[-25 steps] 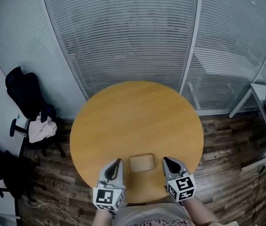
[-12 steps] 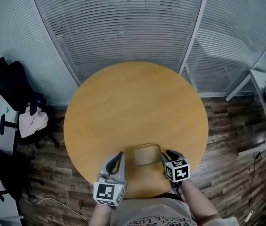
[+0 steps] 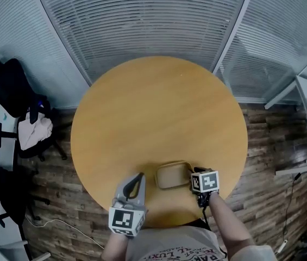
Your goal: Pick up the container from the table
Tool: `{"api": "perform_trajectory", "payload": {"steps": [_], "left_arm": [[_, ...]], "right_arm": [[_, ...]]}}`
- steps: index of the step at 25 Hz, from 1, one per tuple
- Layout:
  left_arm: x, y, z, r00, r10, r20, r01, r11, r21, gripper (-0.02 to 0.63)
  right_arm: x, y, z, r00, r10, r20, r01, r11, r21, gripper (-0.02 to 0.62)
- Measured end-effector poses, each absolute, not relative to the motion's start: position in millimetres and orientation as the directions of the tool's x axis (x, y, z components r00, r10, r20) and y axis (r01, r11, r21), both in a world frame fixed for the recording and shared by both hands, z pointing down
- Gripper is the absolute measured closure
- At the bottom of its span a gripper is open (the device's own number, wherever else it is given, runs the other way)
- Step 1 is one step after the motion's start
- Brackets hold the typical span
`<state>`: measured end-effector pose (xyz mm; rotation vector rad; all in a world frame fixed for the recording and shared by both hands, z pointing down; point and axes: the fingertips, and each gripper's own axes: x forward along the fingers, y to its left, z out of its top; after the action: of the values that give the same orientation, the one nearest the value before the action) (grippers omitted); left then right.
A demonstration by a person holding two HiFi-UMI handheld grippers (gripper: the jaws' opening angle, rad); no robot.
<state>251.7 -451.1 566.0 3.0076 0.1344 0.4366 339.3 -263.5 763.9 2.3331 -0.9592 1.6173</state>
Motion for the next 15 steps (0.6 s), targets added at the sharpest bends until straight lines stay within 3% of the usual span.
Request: {"api": "perform_trajectory", "payload": {"steps": [8,15], "left_arm": [[247.8,-467.0,572.1,0.952,0.072,0.296,0.038,-0.992,0.119,0.600],[247.2,-471.4,573.1,0.952,0.060,0.300,0.023,-0.992,0.125,0.600]], "right_arm": [[341.8,-263.6,786.0,0.187,-0.344,0.920,-0.540,-0.819,-0.196,0.505],[340.7,-265.5,792.6,0.200,-0.311,0.929,-0.529,-0.833,-0.165,0.584]]}}
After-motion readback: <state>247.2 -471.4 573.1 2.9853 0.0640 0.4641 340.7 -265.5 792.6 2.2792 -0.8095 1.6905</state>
